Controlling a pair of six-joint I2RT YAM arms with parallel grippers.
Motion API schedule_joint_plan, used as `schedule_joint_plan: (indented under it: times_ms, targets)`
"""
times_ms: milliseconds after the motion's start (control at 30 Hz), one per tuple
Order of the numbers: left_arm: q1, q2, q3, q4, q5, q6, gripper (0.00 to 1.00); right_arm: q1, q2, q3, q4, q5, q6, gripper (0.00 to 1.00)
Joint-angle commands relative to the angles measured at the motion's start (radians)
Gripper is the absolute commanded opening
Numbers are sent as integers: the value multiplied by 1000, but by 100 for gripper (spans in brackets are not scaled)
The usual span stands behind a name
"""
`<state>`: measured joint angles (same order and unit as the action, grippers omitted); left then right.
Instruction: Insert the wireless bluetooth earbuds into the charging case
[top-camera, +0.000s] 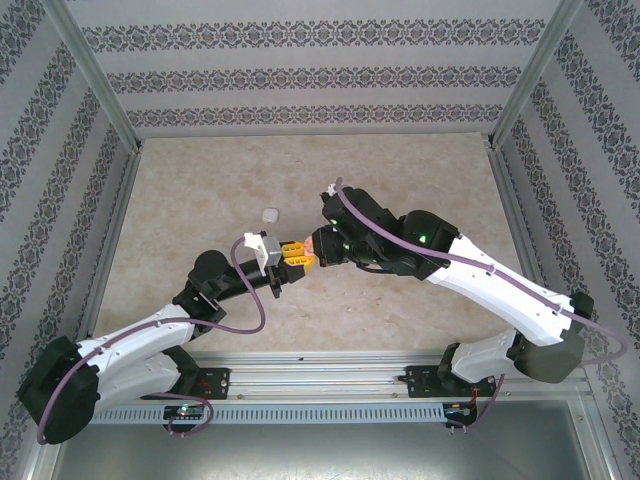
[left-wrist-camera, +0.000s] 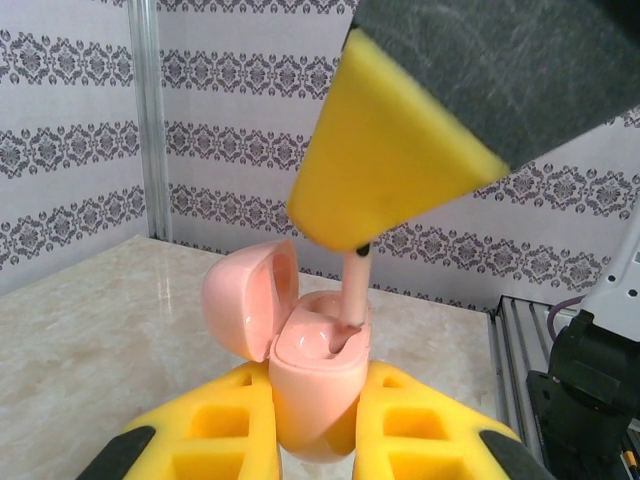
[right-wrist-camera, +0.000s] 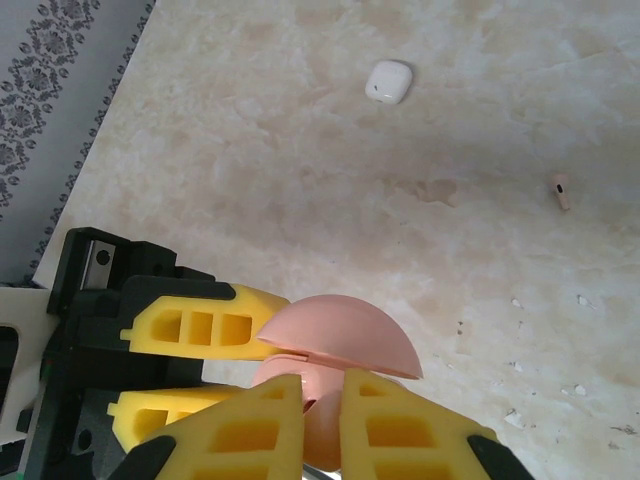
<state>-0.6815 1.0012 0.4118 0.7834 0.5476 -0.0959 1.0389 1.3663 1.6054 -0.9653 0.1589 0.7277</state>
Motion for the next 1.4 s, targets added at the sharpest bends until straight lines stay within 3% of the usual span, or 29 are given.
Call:
schedule_joint_plan:
  times_ms: [0, 1167, 1367]
  targets:
    - [-11, -16, -13, 23, 4, 19, 0, 10, -26, 39, -50, 38, 5, 11]
    - [-12, -23, -8, 56, 34, 1, 0, -27, -32, -95, 45, -69, 21, 11]
    - [-12, -25, -9, 61, 36, -5, 0, -37, -28, -110, 51, -87, 8, 22]
